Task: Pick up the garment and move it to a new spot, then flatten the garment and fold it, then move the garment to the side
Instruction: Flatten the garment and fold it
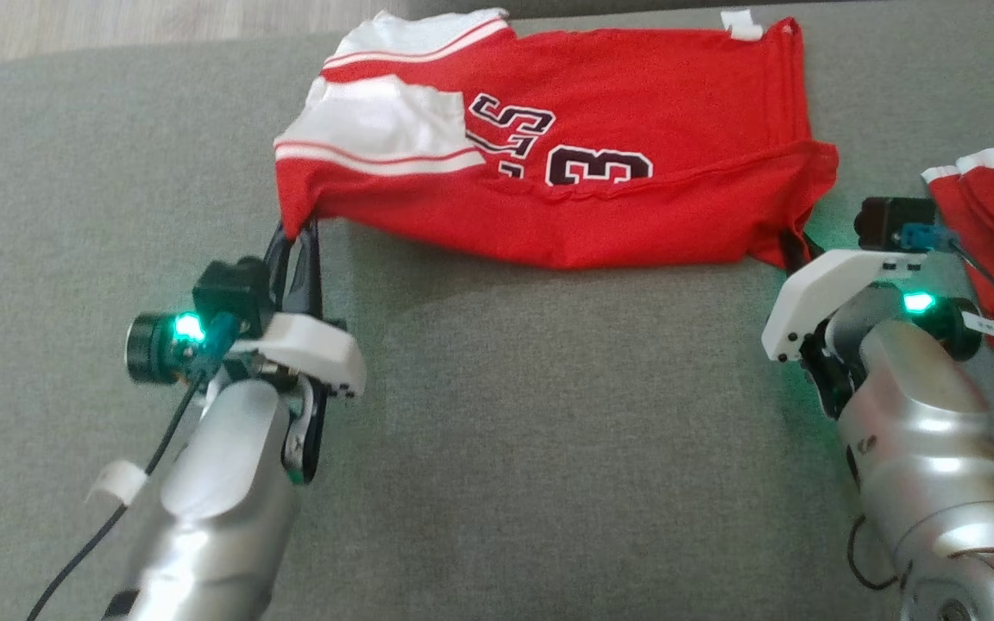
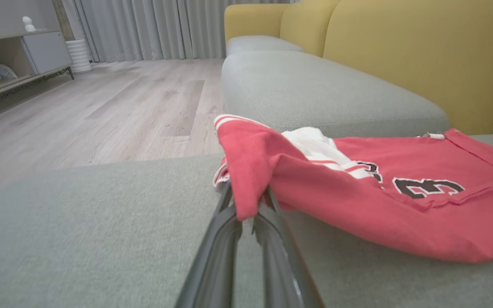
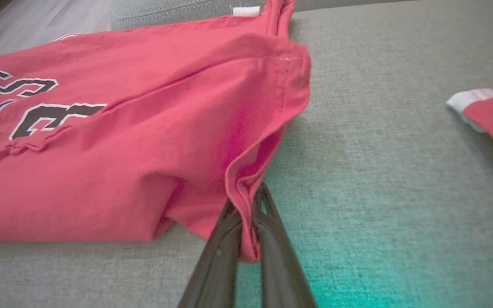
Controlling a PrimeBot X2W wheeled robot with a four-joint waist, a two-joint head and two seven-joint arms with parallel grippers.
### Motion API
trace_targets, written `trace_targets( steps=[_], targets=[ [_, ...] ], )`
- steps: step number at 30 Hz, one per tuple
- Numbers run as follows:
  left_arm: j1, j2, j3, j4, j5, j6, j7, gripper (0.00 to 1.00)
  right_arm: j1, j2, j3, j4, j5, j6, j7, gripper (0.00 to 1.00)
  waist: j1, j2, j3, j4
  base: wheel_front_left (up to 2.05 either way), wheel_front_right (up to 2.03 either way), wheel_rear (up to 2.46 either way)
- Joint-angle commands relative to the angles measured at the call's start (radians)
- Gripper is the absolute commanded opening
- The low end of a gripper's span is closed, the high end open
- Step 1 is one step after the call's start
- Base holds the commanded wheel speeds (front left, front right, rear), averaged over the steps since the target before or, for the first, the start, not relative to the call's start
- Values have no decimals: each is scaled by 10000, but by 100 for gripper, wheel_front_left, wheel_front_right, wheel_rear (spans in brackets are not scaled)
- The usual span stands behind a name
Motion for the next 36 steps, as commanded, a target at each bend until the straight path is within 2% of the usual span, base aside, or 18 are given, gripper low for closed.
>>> trace_targets(
  steps=[1,8,13,21,28,36],
  targets=[
    [-80,308,270,-230,-35,77,1,0,-136,106,140,-115,-60,-7,-102,0,0,0,-69,-32,0,0,0],
    [344,636,261,203,-86,146,189,0,114,106,204,192,232,-7,-550,0,0,0,-779,-156,0,0,0],
    [895,765,88,430,-68,111,304,0,625,106,795,268,954,-7,-689,0,0,0,-1488,-204,0,0,0],
    [2235,1028,-315,195,8,55,681,0,1923,107,1518,-433,2035,-7,-613,0,0,0,-2523,-373,0,0,0],
    [3640,1370,-396,-1081,-83,352,1248,0,3475,107,1696,-2054,2177,-7,-27,0,0,0,-2784,-534,0,0,0],
    [5059,1693,-663,-3210,-101,755,2445,0,5723,107,1345,-5728,2603,-7,1311,0,0,0,-2669,-549,0,0,0]
  ],
)
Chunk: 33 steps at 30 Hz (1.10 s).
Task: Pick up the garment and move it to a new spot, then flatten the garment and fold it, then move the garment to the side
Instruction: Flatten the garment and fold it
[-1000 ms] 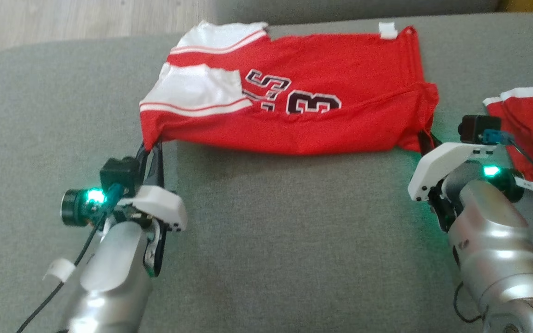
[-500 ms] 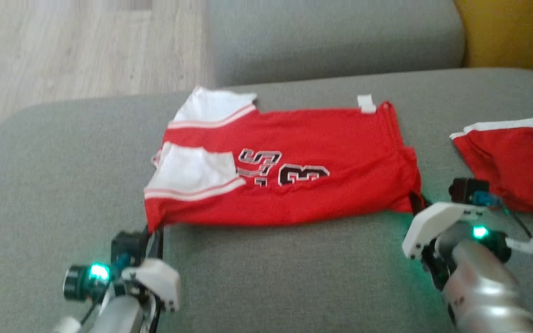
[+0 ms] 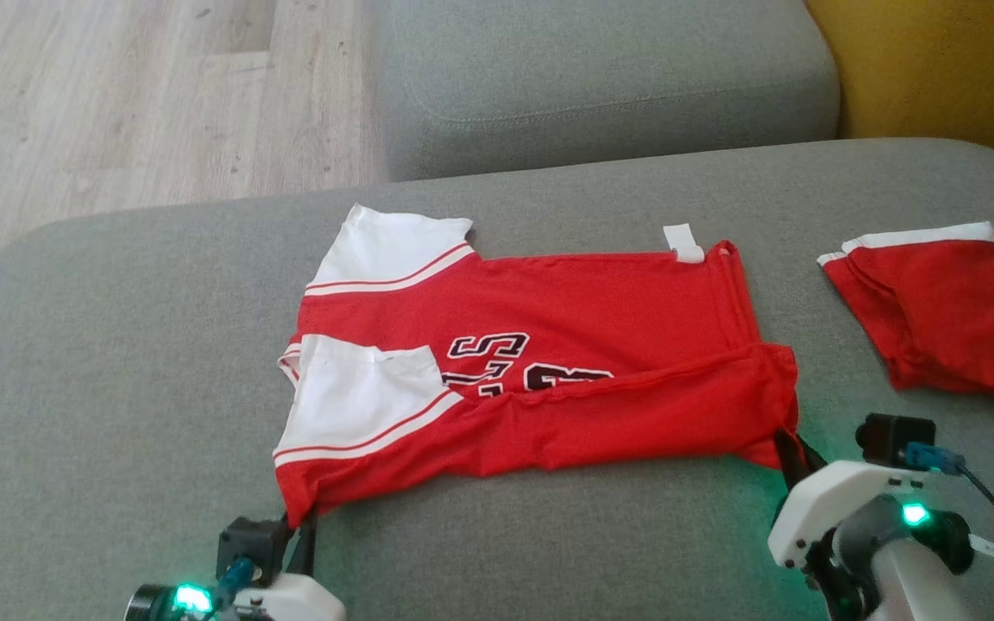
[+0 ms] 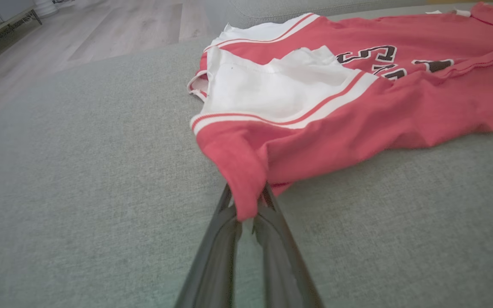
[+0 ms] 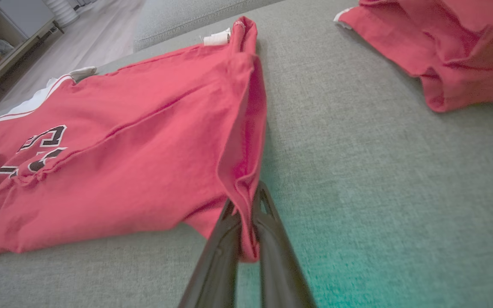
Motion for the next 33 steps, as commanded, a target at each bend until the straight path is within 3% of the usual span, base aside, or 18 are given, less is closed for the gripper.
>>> trace_targets(
  steps=[1,6,7,8,9,16,22,28,33],
  targets=[
    [-349,256,292,-548,-10,114,64,0,-7,3,142,-893,69,-7,194,0,1,-1,53,-2,0,0,0],
    [-309,305,246,-948,0,212,285,0,647,3,-33,-2316,147,-7,638,0,1,-1,133,-6,0,0,0],
    [-312,311,241,-1010,3,239,312,33,774,3,-131,-2601,182,-7,673,24,1,-1,149,-10,0,0,0],
    [-318,308,267,-1069,14,312,284,91,885,3,-178,-2841,300,-7,744,100,1,-1,166,-12,0,0,0],
    [-323,305,299,-1111,26,393,243,100,972,3,-147,-3095,376,-7,772,100,1,-1,188,-19,0,0,0],
    [-403,148,669,-1333,-143,816,-302,100,1262,3,-85,-4280,865,-7,-294,100,1,-1,333,-90,0,0,0],
    [-745,-204,1181,-1883,-374,977,-2043,100,1223,3,423,-4674,1655,-7,-2328,100,1,-1,508,-169,0,0,0],
    [-1175,-513,1541,-2316,-571,567,-2824,100,1058,3,902,-4796,1746,-7,-3388,100,1,-1,787,-346,0,0,0],
    [-2120,-270,1475,-2241,-281,7,-2874,100,688,3,950,-4847,1617,-7,-3558,100,1,-1,1257,-688,0,0,0]
  ],
)
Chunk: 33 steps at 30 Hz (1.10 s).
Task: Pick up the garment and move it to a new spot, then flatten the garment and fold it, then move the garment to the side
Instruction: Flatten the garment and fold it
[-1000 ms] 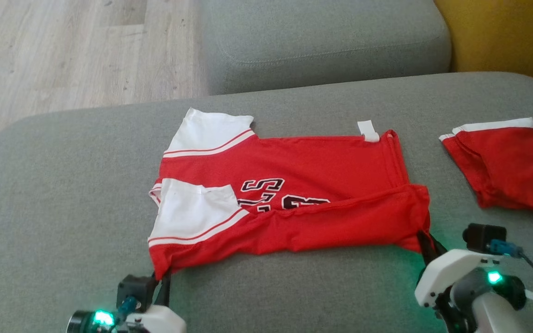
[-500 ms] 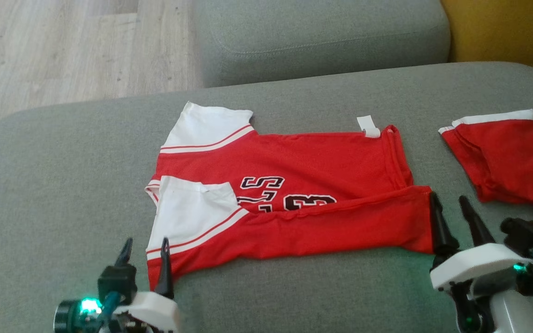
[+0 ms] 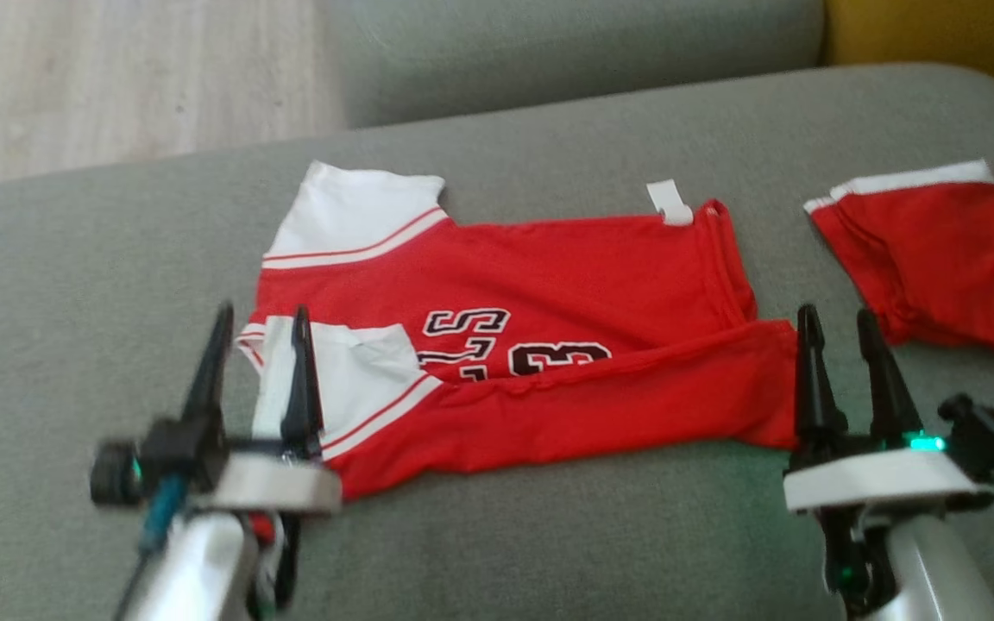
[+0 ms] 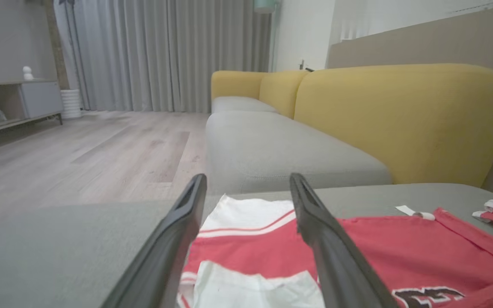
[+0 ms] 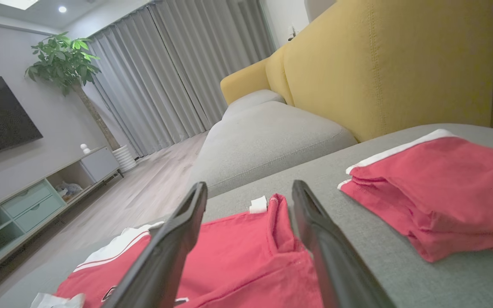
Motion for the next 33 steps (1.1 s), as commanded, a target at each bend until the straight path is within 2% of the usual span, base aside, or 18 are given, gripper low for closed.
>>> trace_targets(
  steps=[1,5,10,14,16,21,33],
  targets=[
    [-1244,357,340,-207,174,-210,-96,100,-689,-49,271,-388,-31,-7,-135,100,0,0,345,-289,0,0,0],
    [-2916,967,239,372,320,-836,764,100,-1061,-49,513,-490,75,-7,-165,100,0,0,860,-655,0,0,0],
    [-5107,1856,-100,2066,180,-2188,3029,100,-1448,-49,814,-694,297,-7,-175,100,0,0,1500,-1132,0,0,0],
    [-6576,2492,-404,3672,-70,-2771,4710,100,-1686,-49,1195,-898,424,-7,-177,100,0,0,2044,-1542,0,0,0],
    [-7143,2769,-553,4340,-248,-2882,5284,100,-1798,-49,1415,-1016,446,-7,-177,100,0,0,2300,-1762,0,0,0],
    [-7958,3185,-794,5337,-492,-2945,5875,100,-1914,-49,1702,-1259,555,-7,-178,100,0,0,2760,-2130,0,0,0],
    [-9434,3635,-1238,7208,-897,-2962,6181,100,-2059,-49,2060,-1868,598,-7,-179,100,0,0,3782,-2845,0,0,0]
  ],
)
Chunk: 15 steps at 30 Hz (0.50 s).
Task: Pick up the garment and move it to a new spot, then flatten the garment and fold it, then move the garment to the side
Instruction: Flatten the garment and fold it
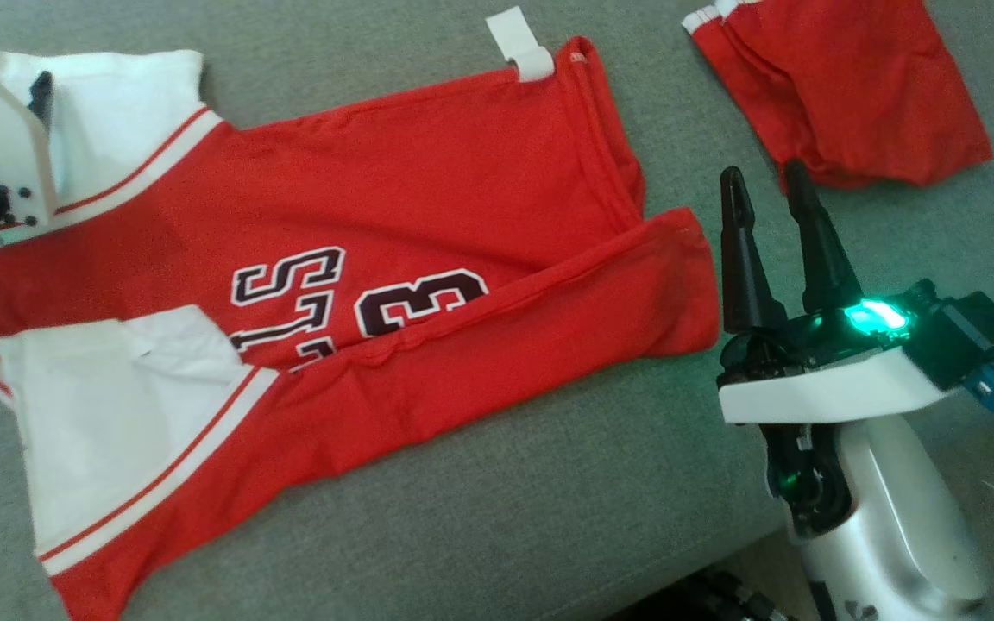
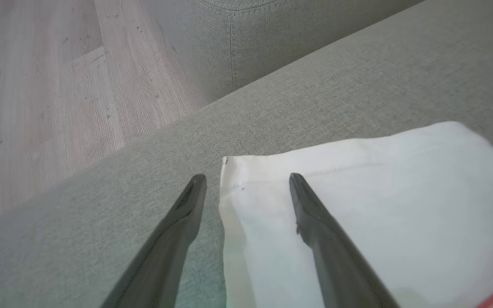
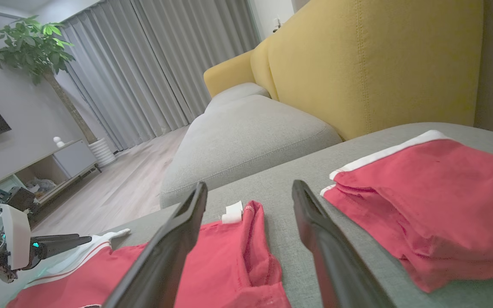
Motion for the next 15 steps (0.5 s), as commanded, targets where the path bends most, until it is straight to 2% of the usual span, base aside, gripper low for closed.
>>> trace_targets(
  steps=[1,12,13,14,15],
  targets=[
    [-540,583,223,-92,-73,20,7,100,-138,-37,172,-374,68,-7,-106,100,-2,0,180,-169,0,0,0],
    [-991,480,86,1108,-255,19,-48,100,-42,-37,35,-540,-11,-7,-106,100,-2,0,344,-312,0,0,0],
    [-985,392,71,1179,-370,19,69,90,-41,-37,6,-539,-29,-7,-106,100,-2,0,335,-291,0,0,0],
    [-972,307,23,1205,-489,18,190,38,-38,-37,-26,-539,-45,-7,-106,100,-2,0,325,-263,0,0,0],
    [-959,236,-40,1189,-608,18,283,0,-31,-37,-69,-540,-62,-7,-106,100,-2,0,314,-220,0,0,0]
  ],
)
